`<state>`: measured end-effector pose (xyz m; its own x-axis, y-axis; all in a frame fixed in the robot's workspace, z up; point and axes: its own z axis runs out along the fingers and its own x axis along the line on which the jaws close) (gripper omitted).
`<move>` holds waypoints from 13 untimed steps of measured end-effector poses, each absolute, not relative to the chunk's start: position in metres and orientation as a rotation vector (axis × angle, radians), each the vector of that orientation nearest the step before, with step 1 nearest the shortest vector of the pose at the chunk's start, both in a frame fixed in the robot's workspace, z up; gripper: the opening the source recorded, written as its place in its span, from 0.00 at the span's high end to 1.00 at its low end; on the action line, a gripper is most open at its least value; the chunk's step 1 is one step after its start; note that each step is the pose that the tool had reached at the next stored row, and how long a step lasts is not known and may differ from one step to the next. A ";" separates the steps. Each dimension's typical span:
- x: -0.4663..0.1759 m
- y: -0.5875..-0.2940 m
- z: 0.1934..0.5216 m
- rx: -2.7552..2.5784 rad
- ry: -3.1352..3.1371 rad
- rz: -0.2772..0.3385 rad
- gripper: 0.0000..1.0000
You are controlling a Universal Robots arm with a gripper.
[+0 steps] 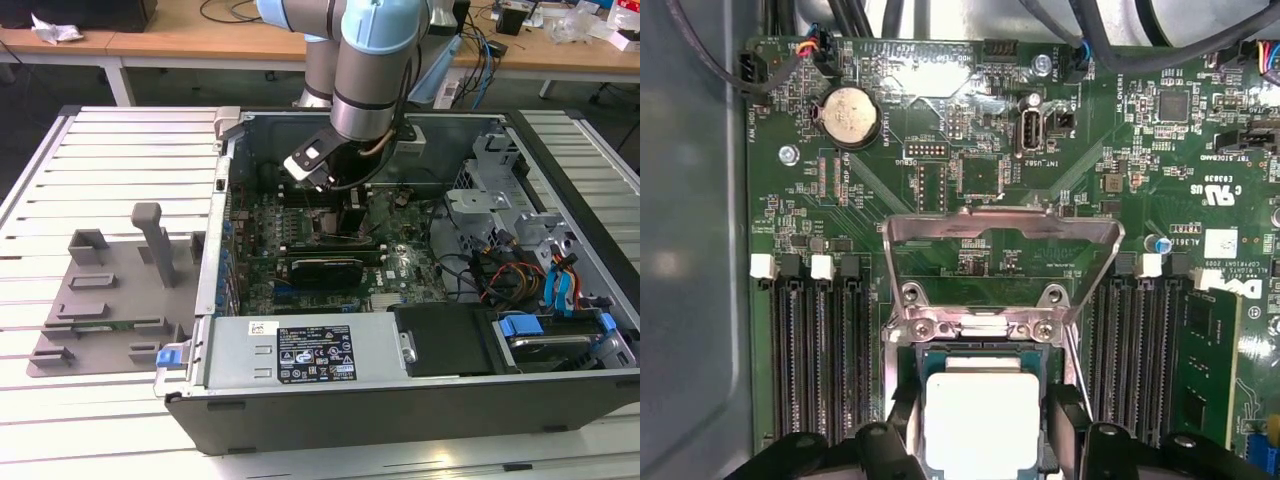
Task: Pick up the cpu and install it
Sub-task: 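Place the cpu into insertion slot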
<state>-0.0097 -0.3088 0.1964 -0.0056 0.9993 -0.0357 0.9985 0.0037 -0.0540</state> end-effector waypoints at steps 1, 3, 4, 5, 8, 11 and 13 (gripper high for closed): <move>-0.010 -0.309 0.197 -2.206 -2.216 0.099 0.38; -0.010 -0.308 0.206 -2.206 -2.217 0.099 0.38; -0.010 -0.307 0.210 -2.207 -2.217 0.098 0.38; -0.010 -0.306 0.213 -2.207 -2.217 0.097 0.38; -0.010 -0.305 0.222 -2.208 -2.218 0.096 0.64; -0.010 -0.305 0.236 -2.209 -2.219 0.094 0.89; -0.010 -0.304 0.244 -2.209 -2.219 0.094 0.89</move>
